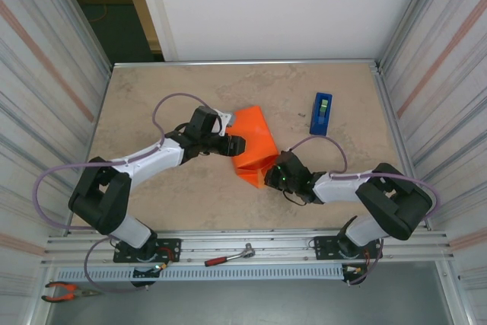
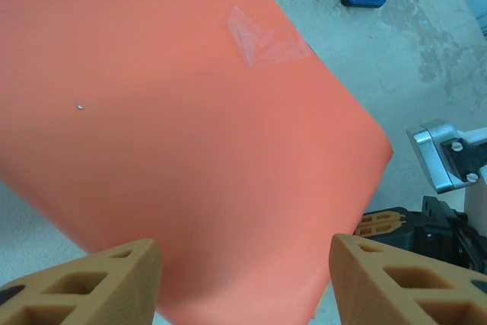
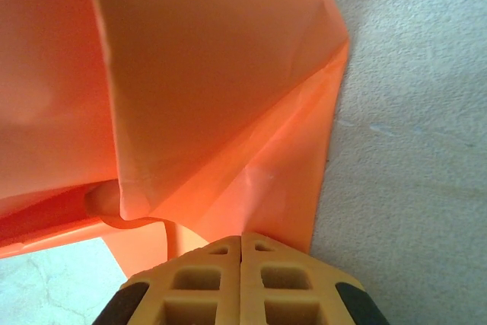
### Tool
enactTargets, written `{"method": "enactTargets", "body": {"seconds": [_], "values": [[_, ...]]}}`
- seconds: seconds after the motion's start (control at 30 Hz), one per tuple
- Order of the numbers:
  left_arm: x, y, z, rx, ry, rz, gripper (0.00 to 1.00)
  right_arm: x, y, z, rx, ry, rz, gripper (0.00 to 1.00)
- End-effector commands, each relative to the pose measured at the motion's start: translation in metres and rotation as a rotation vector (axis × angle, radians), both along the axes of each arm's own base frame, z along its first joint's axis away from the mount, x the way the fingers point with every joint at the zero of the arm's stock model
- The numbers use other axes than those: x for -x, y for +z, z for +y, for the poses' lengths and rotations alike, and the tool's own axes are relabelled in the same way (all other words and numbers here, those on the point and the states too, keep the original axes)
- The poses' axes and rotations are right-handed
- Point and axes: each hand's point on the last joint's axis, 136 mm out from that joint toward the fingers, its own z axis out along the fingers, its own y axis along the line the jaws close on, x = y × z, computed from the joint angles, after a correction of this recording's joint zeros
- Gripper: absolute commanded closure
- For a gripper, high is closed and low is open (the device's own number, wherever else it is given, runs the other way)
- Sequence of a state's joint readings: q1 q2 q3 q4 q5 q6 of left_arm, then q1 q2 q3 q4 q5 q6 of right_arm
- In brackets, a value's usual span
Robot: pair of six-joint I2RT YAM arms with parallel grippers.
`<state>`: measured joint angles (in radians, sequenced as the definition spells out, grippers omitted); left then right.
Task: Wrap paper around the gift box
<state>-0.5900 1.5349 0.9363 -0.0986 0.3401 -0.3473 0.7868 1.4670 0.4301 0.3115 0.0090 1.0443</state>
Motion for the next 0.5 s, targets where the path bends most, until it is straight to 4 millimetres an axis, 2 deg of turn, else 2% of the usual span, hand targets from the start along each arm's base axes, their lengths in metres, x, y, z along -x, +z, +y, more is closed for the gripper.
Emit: {"method": "enactTargets", "body": {"seconds": [0.0,0.13,0.3,0.47], "values": [[-0.003,0.004,-0.004,0.014,-0.027,-0.030,0.39,0.017,-0.023,-0.015,0.062,-0.021,0.065,1.00],[-0.003,-0.001,-0.005,0.008,-0.031,-0.022,0.39,0.014,-0.014,-0.014,0.049,-0.018,0.044,1.00],[-0.004,-0.002,-0.005,0.003,-0.031,-0.020,0.40,0.000,0.006,-0.012,0.028,-0.012,-0.002,1.00],[-0.003,-0.006,-0.005,-0.003,-0.033,-0.015,0.40,-0.010,0.016,-0.009,0.011,-0.004,-0.020,1.00]]}}
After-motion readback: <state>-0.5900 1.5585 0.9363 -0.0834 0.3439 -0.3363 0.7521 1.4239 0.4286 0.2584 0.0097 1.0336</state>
